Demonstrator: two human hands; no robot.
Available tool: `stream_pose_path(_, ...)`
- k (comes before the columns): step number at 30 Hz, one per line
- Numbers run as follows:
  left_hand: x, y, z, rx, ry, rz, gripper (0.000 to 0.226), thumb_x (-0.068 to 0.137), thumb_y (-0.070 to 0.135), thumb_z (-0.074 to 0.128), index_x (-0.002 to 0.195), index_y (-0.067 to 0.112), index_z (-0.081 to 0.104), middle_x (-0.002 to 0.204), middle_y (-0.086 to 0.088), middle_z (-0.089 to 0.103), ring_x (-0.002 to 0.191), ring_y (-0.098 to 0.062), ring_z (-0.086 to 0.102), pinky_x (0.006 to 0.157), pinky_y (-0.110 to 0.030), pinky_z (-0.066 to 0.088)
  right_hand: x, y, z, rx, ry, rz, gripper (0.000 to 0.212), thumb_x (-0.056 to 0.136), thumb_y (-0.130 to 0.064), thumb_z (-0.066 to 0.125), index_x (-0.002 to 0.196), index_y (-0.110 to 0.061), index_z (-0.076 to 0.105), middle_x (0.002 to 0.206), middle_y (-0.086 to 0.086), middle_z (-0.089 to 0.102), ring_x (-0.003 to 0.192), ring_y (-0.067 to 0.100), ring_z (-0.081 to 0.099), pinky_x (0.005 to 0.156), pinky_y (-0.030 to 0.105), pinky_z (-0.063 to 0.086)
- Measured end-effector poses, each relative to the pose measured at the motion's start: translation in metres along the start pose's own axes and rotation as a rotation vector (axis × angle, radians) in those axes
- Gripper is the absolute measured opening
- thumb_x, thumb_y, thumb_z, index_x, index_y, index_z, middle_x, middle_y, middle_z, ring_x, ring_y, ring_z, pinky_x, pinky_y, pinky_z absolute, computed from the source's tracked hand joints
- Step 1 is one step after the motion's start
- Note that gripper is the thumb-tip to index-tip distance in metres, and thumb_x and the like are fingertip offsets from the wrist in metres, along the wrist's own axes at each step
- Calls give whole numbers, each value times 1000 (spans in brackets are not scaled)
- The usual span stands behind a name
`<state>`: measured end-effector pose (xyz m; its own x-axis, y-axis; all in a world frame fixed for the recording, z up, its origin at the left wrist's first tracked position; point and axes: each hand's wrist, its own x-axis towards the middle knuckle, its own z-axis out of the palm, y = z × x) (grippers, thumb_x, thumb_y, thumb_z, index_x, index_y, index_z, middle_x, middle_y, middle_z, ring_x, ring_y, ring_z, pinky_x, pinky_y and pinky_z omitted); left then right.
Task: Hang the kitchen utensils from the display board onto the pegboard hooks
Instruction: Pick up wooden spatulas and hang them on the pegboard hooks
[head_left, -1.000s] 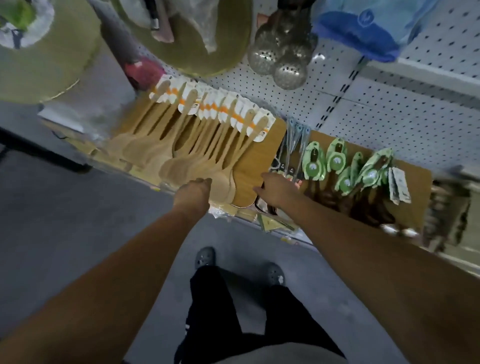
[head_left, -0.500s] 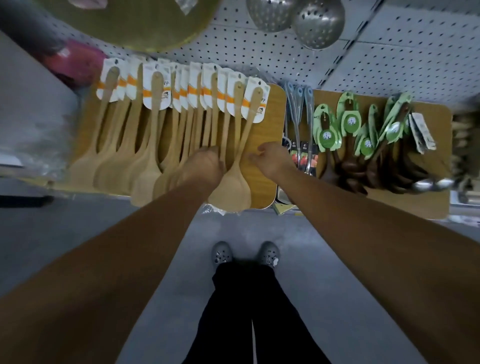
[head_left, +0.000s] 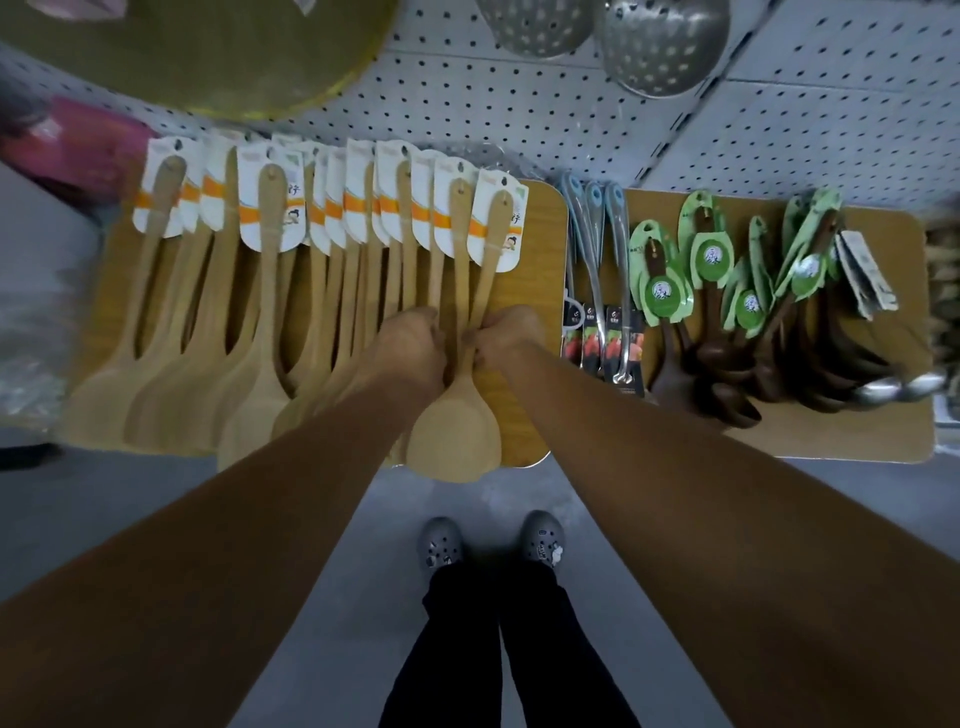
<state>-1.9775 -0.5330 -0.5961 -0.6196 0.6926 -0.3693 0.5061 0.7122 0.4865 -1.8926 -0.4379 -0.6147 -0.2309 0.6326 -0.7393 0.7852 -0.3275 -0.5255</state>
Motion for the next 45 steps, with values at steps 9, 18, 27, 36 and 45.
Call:
stream_pose_path(9,-1,12,32,-131,12,-67,19,90,22,64,104,10,67,102,-10,70,97,-27,65,84,-35,52,-30,33,-50,299,-150,137,22,81,5,76,82,-12,62,91,16,73,80,29,73,68,43,62)
stream_pose_path(18,-7,27,56,-201,0,-137,16,85,8,59,95,11,72,95,-6,71,90,-22,66,70,-26,48,-54,76,-85,464,-161,132,32,80,14,70,110,4,65,98,20,74,83,29,75,73,39,63)
stream_pose_path(27,-60,36,39,-485,-124,-238,30,81,2,74,110,5,68,102,-6,68,92,-16,61,83,-20,50,-122,122,-137,601,-55,87,32,86,15,63,117,9,61,94,20,72,74,25,73,66,30,63)
stream_pose_path(36,-212,118,25,-679,-353,-32,36,87,-3,67,121,10,63,85,7,63,79,-11,60,75,-28,54,-250,204,-206,744,95,-102,27,87,15,61,99,-9,67,102,18,68,84,26,71,83,34,61)
stream_pose_path(45,-345,243,78,-752,-494,270,48,86,-2,69,112,38,66,105,4,70,97,-14,65,95,-38,51,-365,328,-327,916,366,-205,29,80,13,71,104,-4,70,96,16,73,88,28,72,85,37,59)
